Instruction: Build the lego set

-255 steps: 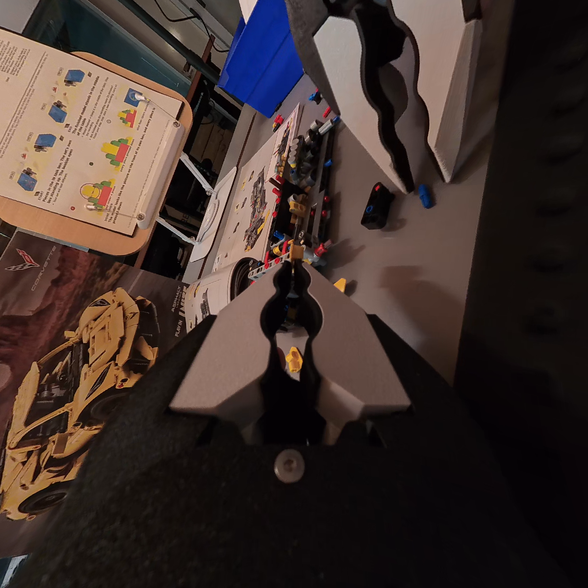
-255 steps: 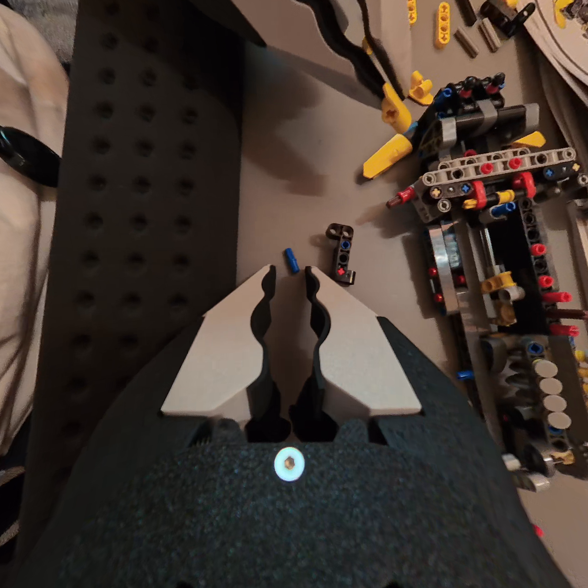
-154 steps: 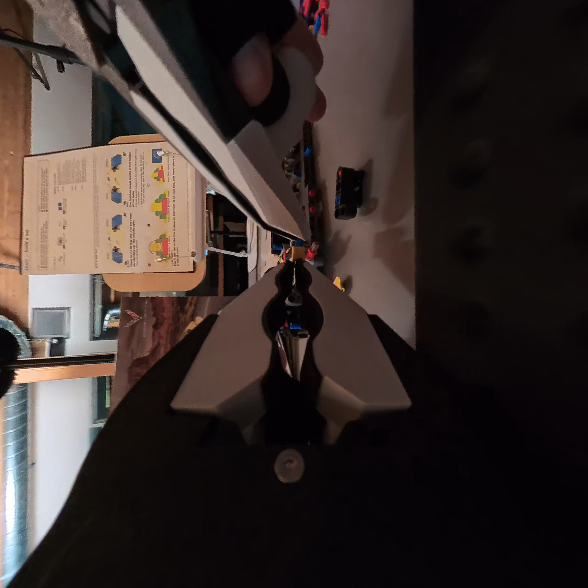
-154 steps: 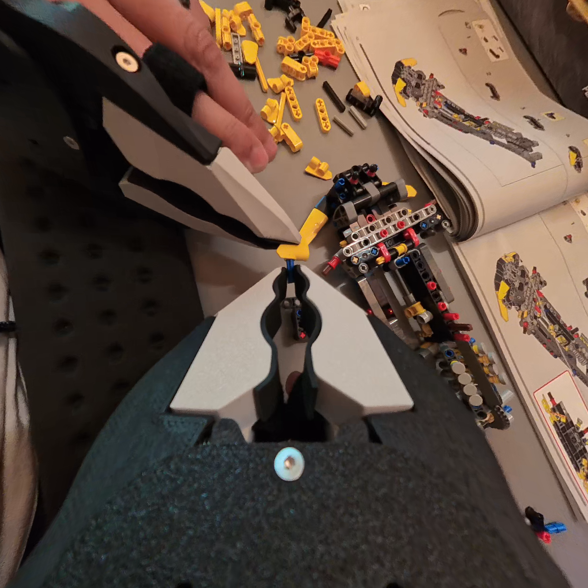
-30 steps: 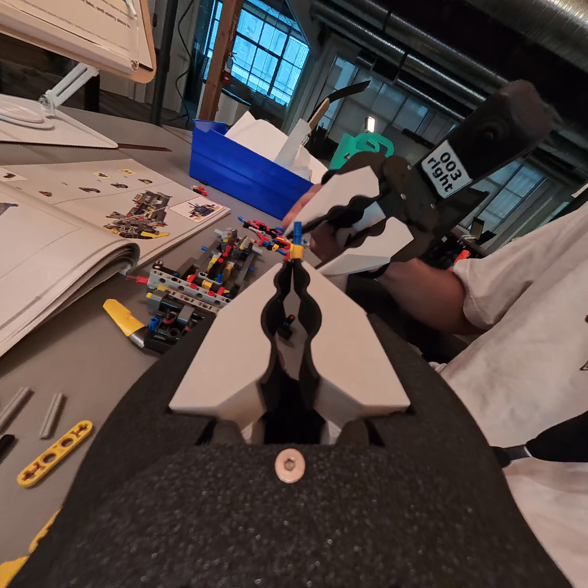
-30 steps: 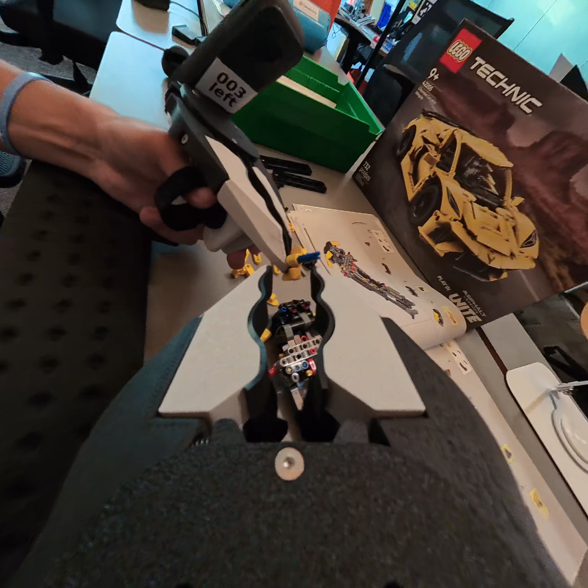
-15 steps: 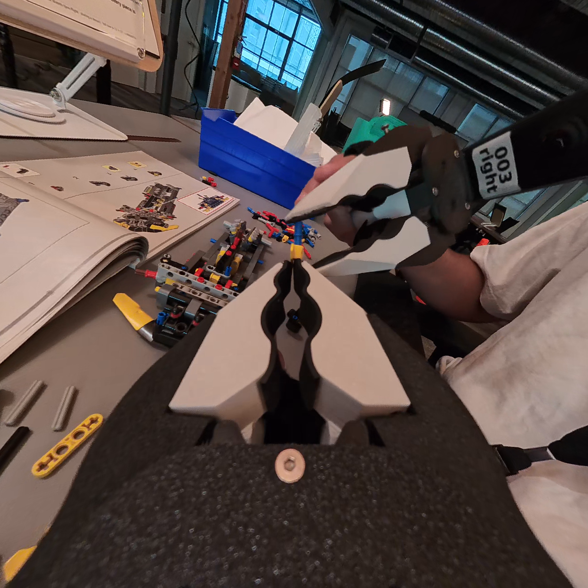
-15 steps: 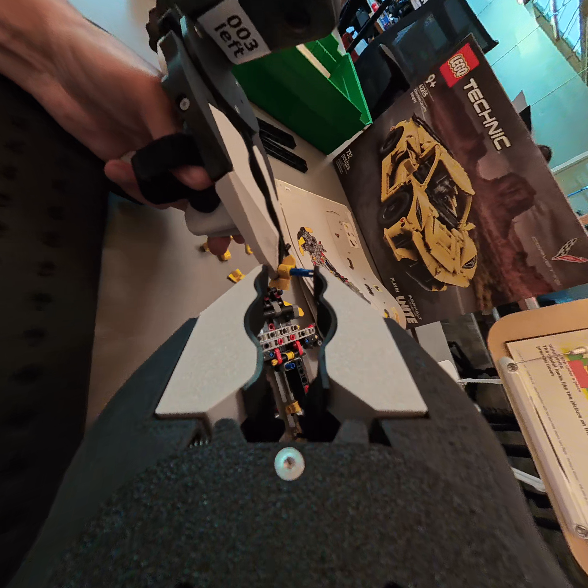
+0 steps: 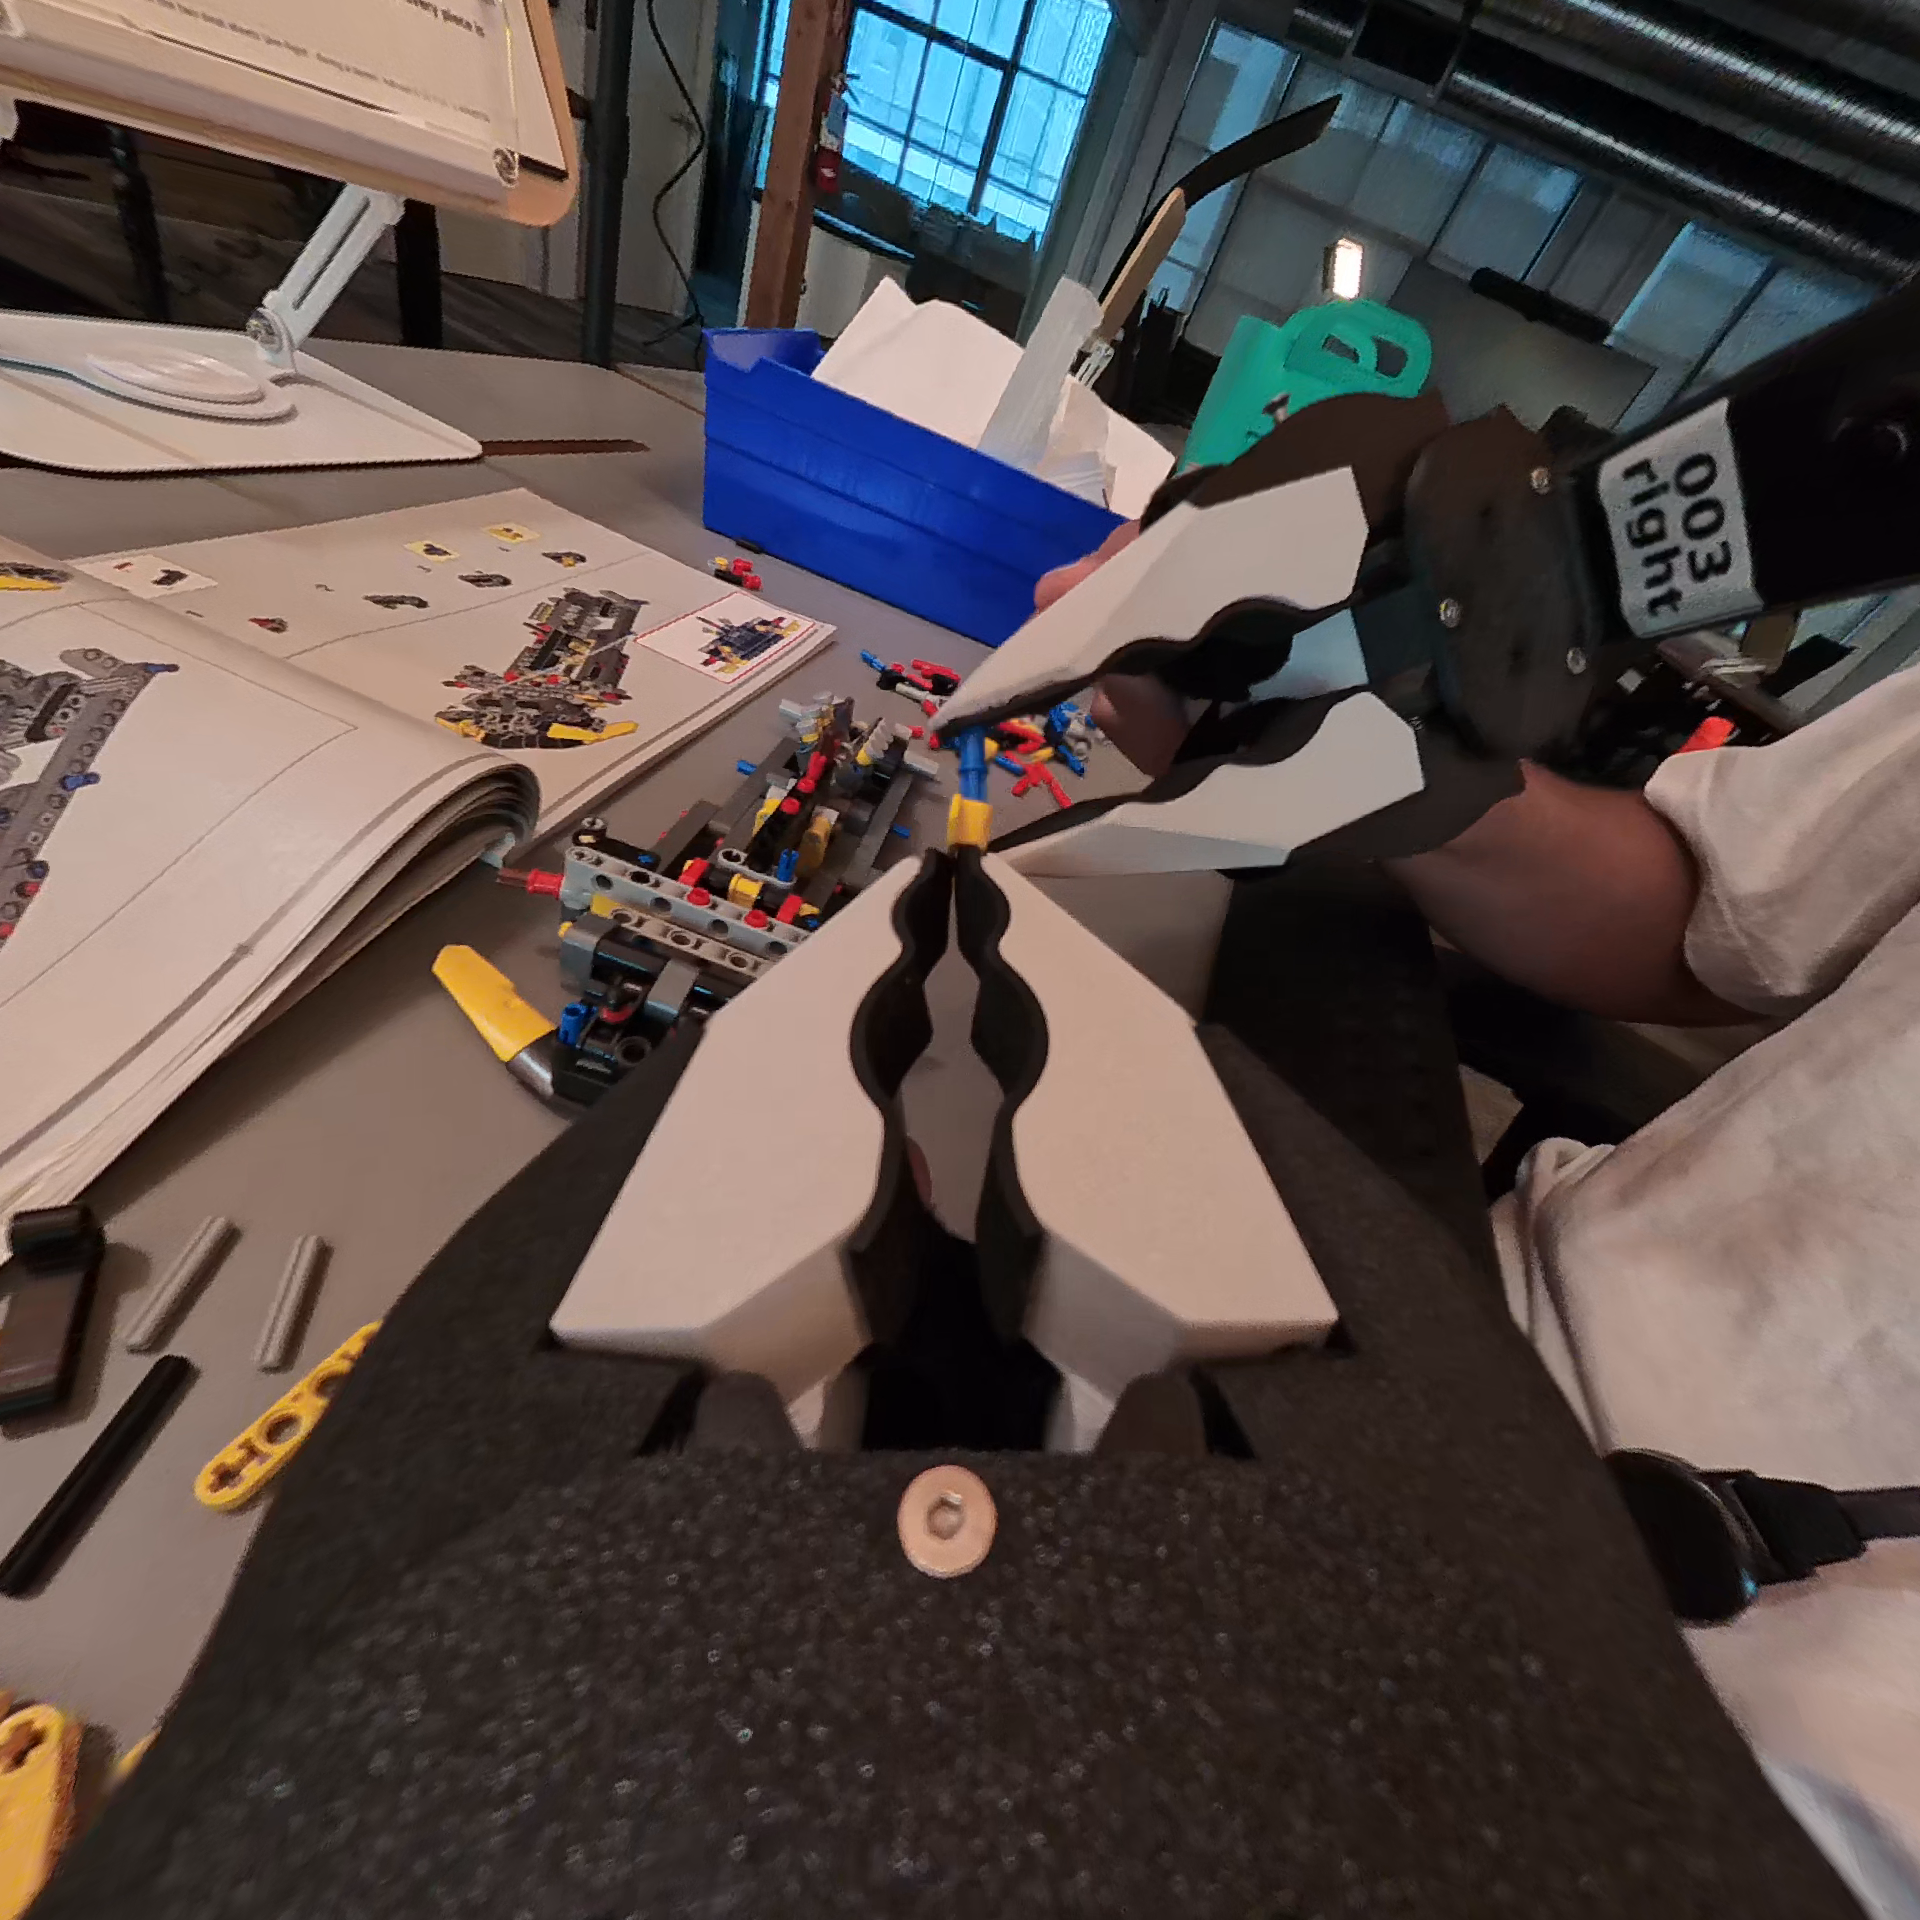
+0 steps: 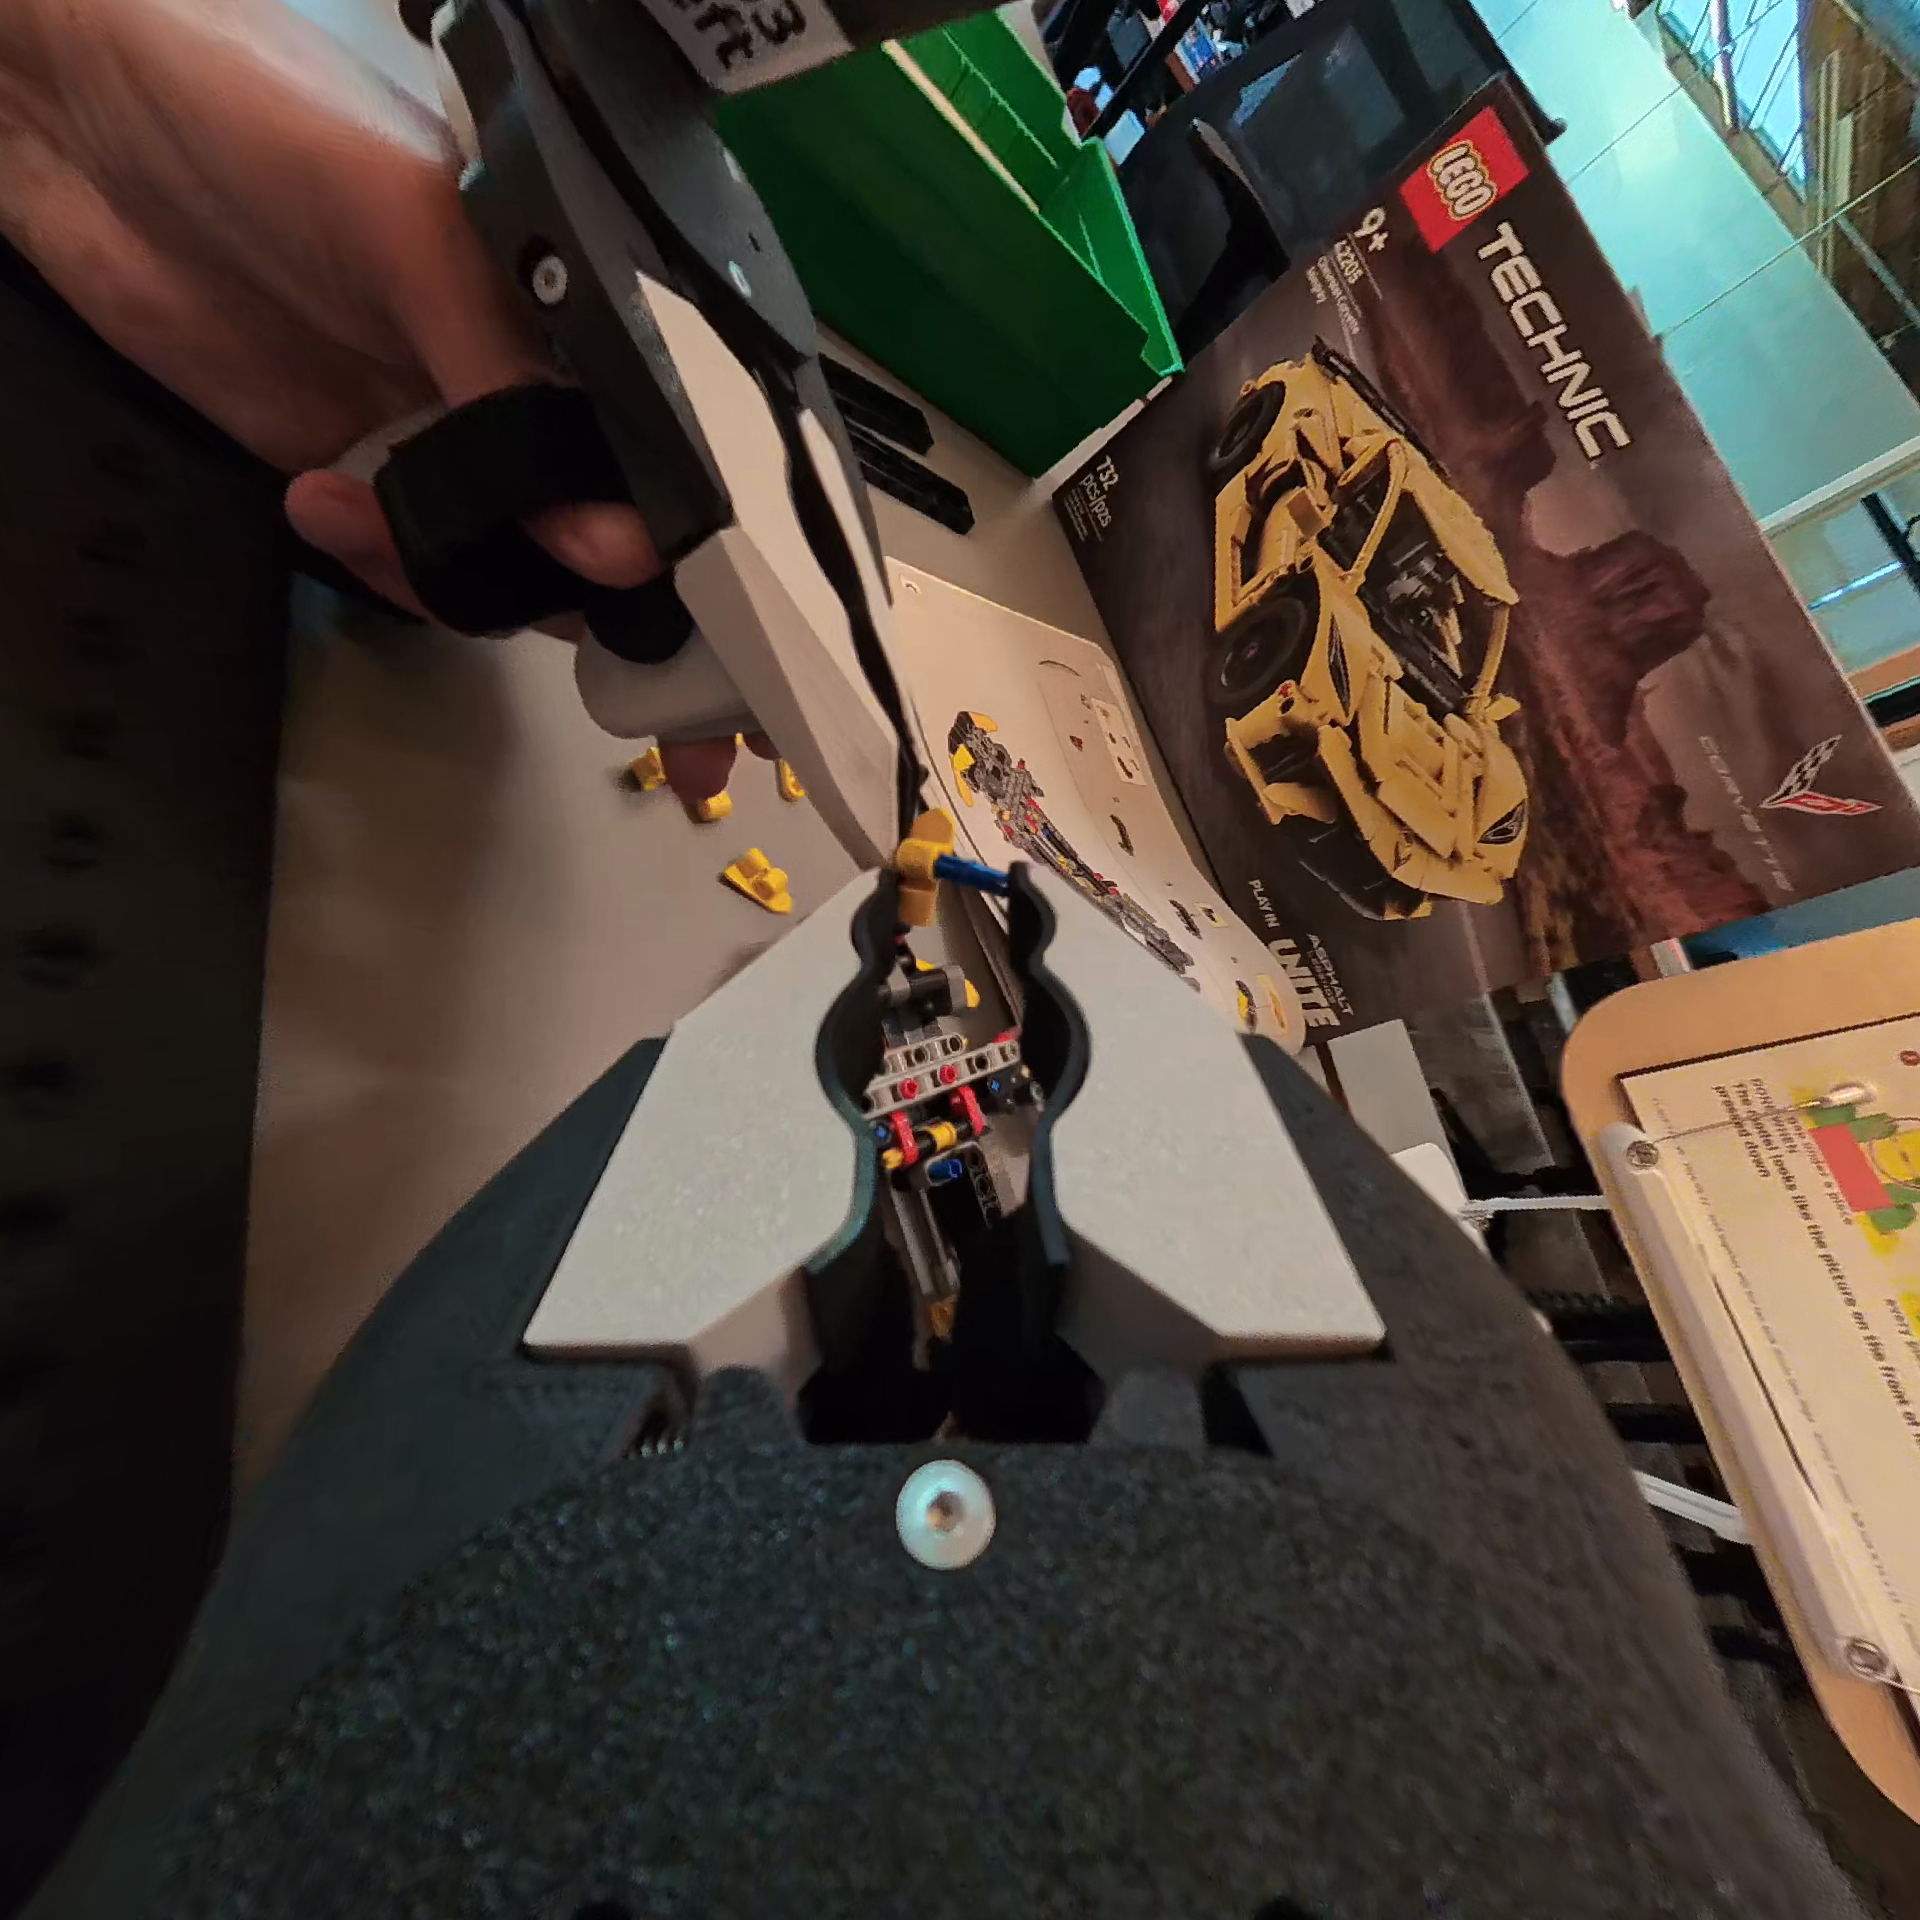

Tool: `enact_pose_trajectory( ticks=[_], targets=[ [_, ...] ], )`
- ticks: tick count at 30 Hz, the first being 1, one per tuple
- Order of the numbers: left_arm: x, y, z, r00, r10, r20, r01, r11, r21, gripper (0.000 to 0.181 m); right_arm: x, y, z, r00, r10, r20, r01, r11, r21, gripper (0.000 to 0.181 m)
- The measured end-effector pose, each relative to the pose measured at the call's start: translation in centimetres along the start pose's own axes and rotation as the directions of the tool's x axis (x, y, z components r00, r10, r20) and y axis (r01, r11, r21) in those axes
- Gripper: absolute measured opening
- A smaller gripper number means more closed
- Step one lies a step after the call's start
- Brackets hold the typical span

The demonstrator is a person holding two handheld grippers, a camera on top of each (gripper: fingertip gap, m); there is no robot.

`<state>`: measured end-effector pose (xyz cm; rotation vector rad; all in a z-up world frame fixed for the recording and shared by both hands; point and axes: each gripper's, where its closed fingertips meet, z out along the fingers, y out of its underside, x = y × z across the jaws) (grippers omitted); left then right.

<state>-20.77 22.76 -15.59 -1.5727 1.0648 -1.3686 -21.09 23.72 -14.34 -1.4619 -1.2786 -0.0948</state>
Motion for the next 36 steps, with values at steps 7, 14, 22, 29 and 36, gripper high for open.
enact_pose_trajectory(
  ticks=[7,14,22,29,36],
  targets=[
    [-0.6,0.1,0.0,0.998,0.037,0.056,-0.036,0.999,-0.010,0.000,-0.2,-0.1,0.4,0.997,-0.042,-0.059,0.041,0.999,-0.018,0.012],
    [-0.6,0.2,-0.1,0.995,0.064,0.071,-0.063,0.998,-0.013,0.000,-0.3,-0.2,0.4,0.999,0.023,-0.047,-0.023,1.000,-0.002,0.011],
    [-0.9,-1.5,-0.9,0.997,-0.078,0.006,0.078,0.993,0.093,0.000,0.9,-1.0,-0.3,0.912,0.400,0.093,-0.410,0.895,0.176,0.020],
    [-0.4,-3.1,-2.1,0.959,-0.239,-0.152,0.266,0.944,0.194,0.000,0.9,-2.3,-0.5,0.522,0.727,0.446,-0.847,0.504,0.171,0.025],
    [1.0,-3.2,-1.7,0.950,-0.221,-0.221,0.262,0.949,0.176,0.000,1.2,-3.3,-0.7,0.477,0.716,0.510,-0.875,0.441,0.199,0.014]
  ],
)
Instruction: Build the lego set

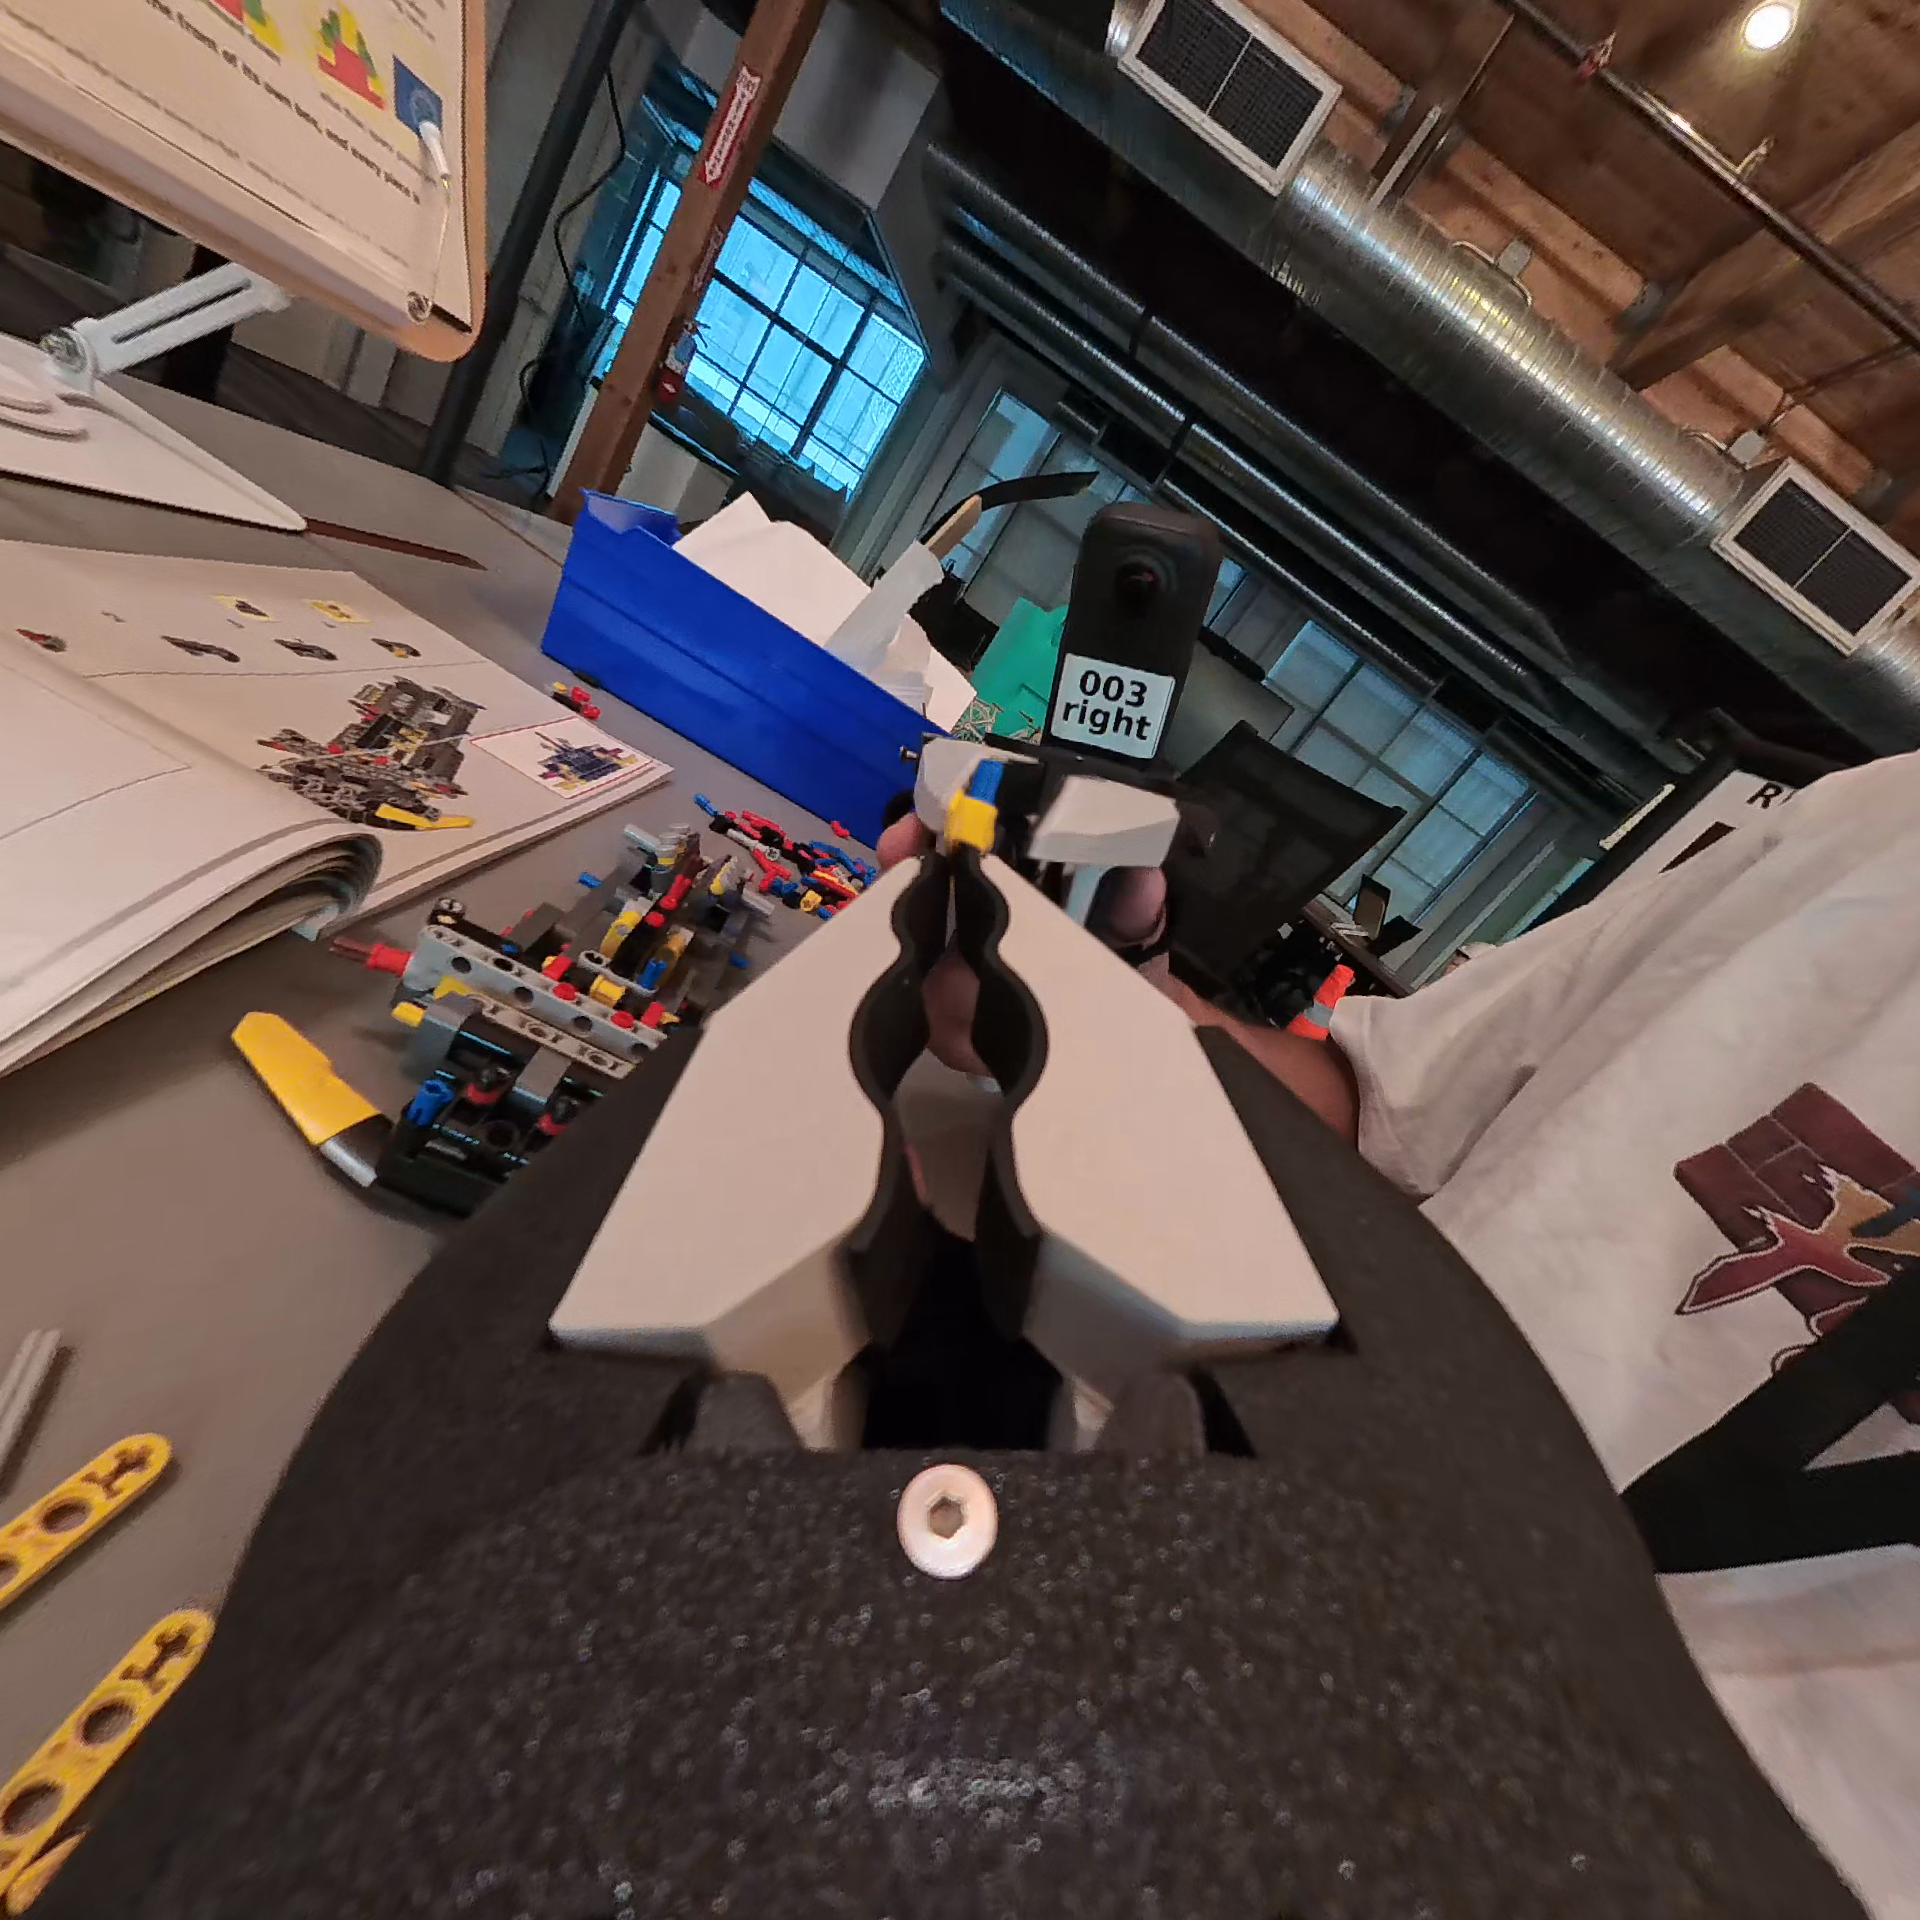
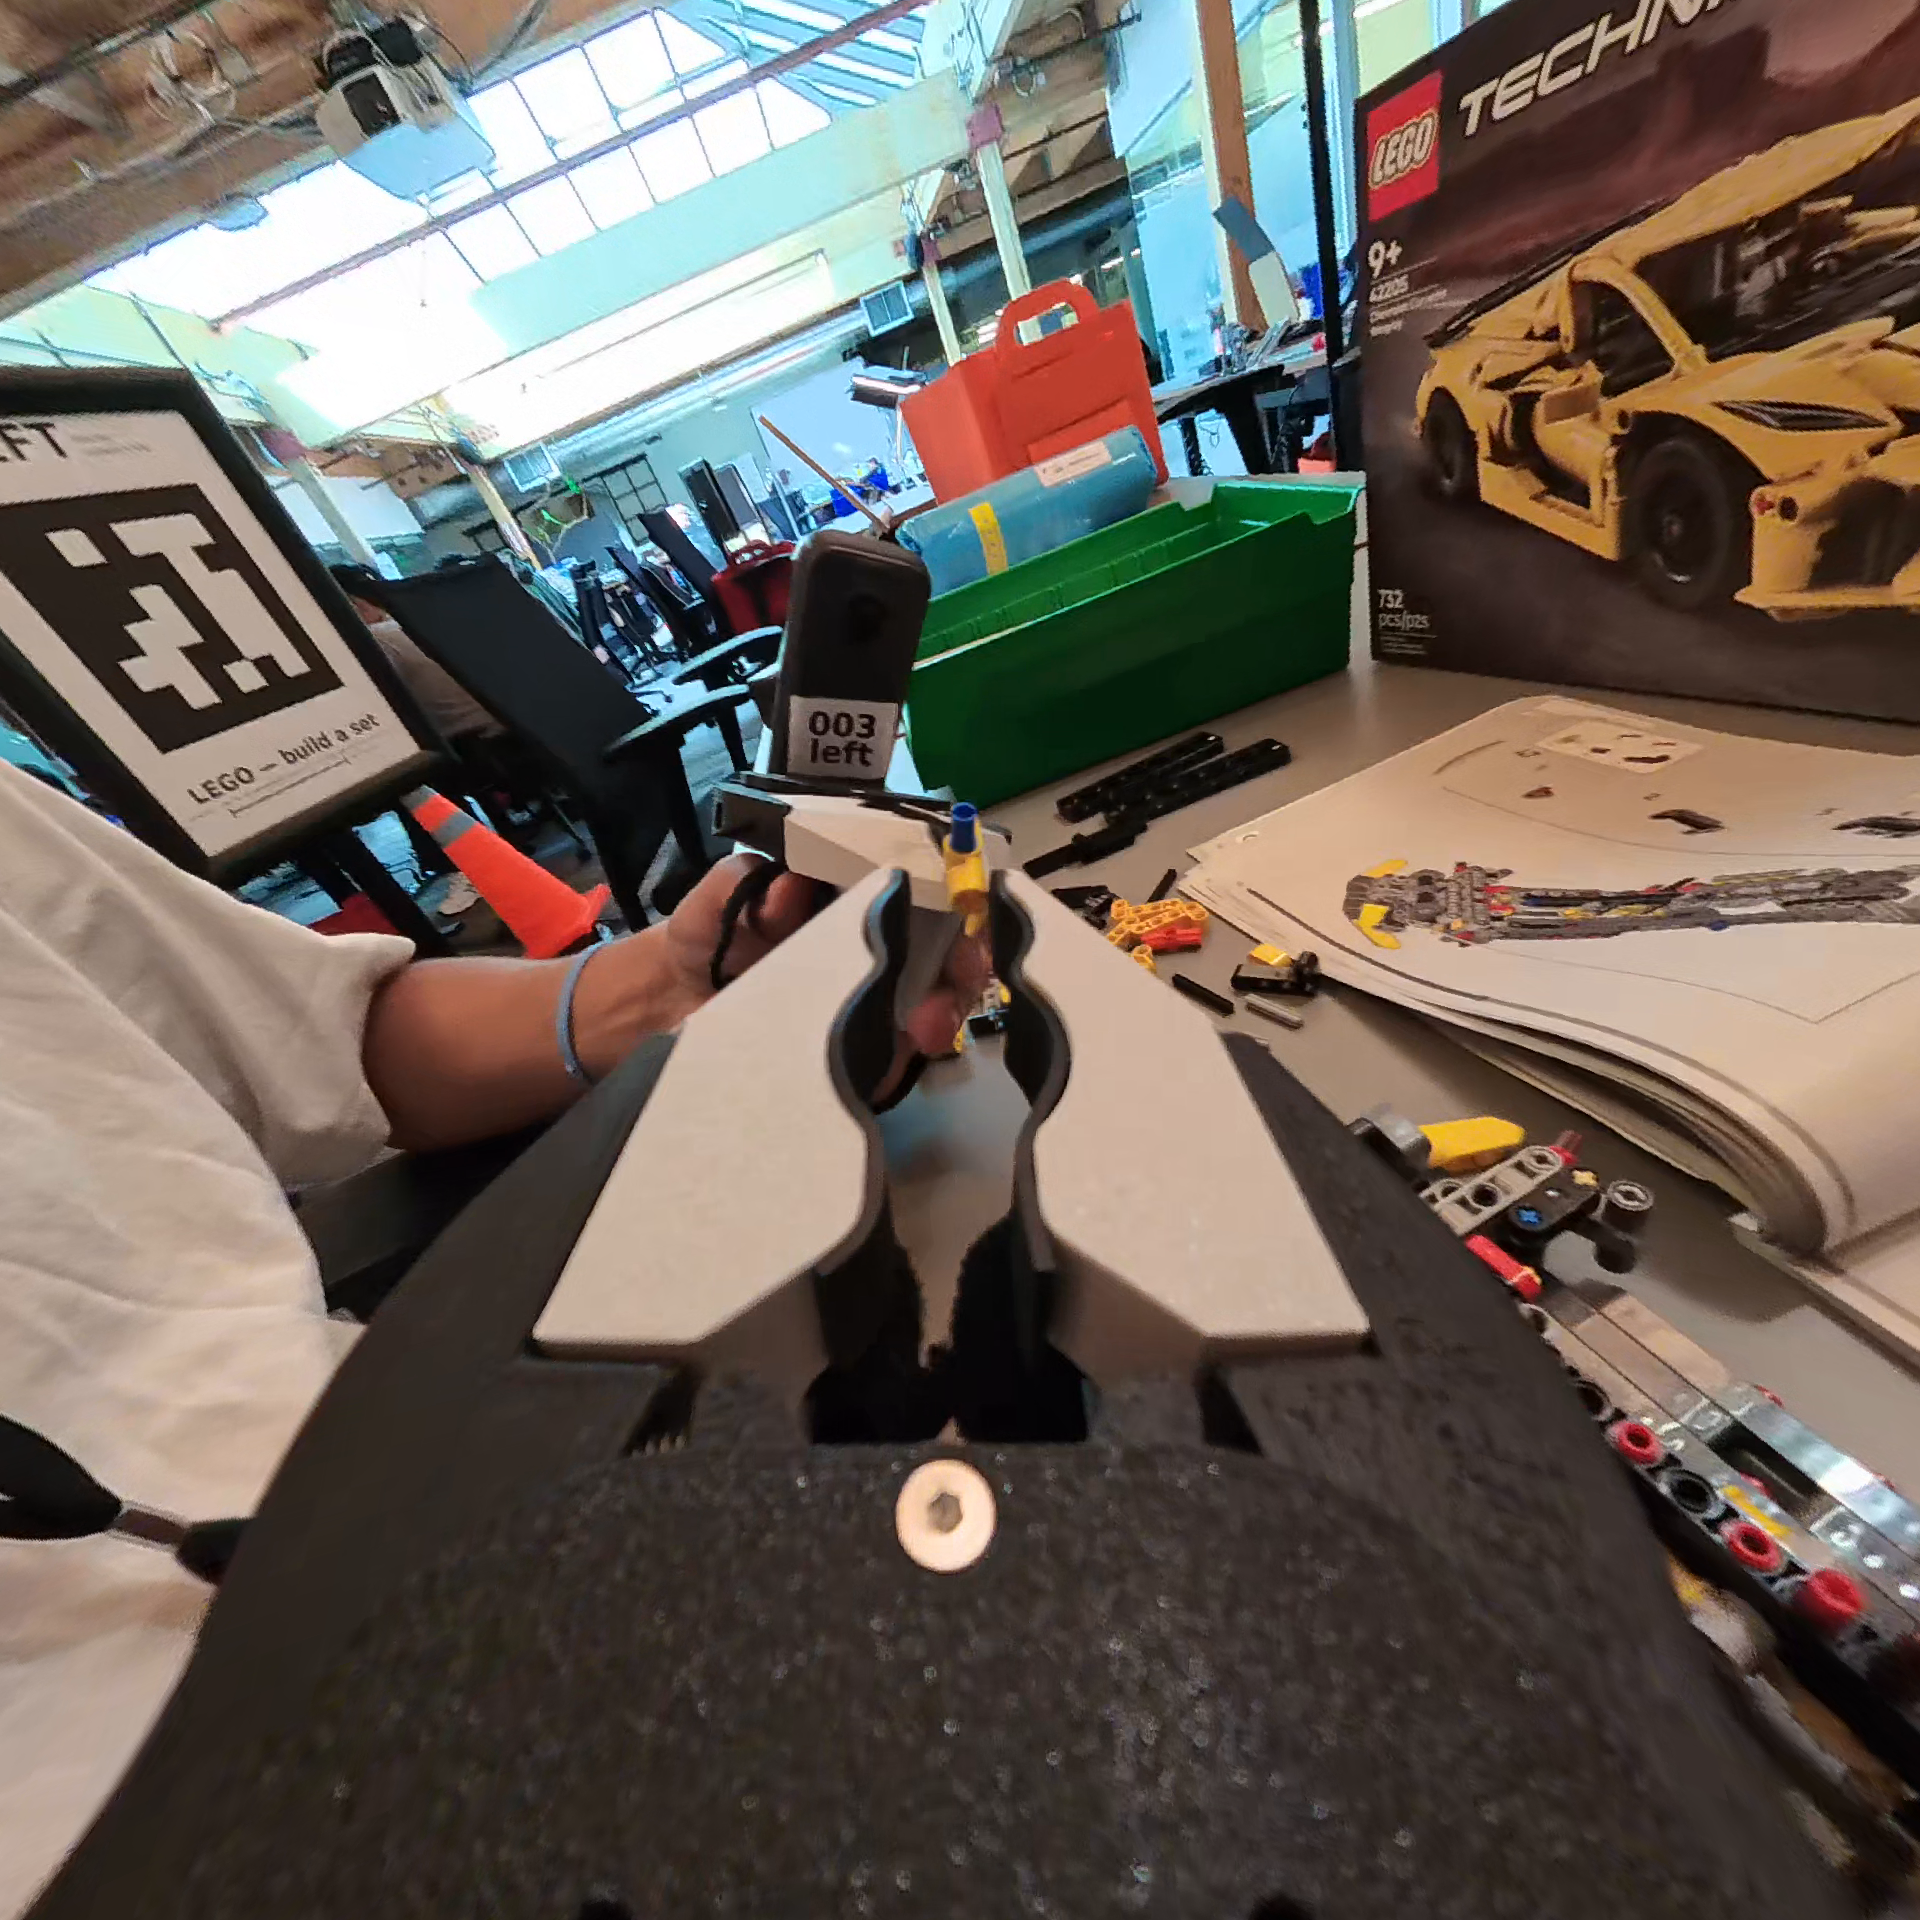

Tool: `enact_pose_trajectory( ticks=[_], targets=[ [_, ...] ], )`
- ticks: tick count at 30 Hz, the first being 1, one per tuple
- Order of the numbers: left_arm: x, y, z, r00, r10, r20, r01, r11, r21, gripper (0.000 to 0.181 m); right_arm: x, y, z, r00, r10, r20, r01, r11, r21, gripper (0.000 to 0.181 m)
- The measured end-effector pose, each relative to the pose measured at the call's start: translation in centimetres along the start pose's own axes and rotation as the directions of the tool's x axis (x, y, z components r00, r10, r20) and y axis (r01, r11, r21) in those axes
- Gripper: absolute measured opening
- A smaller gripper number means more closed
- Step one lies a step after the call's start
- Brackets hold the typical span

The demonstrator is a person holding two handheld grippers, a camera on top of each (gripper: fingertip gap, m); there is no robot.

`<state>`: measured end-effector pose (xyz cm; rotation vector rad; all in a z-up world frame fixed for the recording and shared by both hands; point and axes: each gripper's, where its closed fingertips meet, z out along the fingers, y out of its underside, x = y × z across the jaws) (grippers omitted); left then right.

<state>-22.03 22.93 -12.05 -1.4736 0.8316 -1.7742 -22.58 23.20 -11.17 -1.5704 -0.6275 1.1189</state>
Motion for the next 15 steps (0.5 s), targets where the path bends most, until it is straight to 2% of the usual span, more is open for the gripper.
enact_pose_trajectory(
  ticks=[2,9,15],
  targets=[
    [0.01,0.09,0.06,1.000,-0.001,-0.002,0.001,1.000,-0.005,0.000,0.35,0.08,-0.09,1.000,-0.021,-0.018,0.021,1.000,-0.004,0.007],
    [0.42,0.25,0.25,1.000,0.020,-0.015,-0.020,1.000,-0.018,0.000,-0.03,-0.04,-0.34,0.999,-0.045,0.009,0.045,0.999,0.002,0.006],
    [0.11,0.26,0.14,0.997,0.075,0.027,-0.074,0.997,-0.021,0.005,0.05,0.00,-0.49,0.999,-0.048,0.007,0.048,0.999,0.000,0.006]
  ],
)
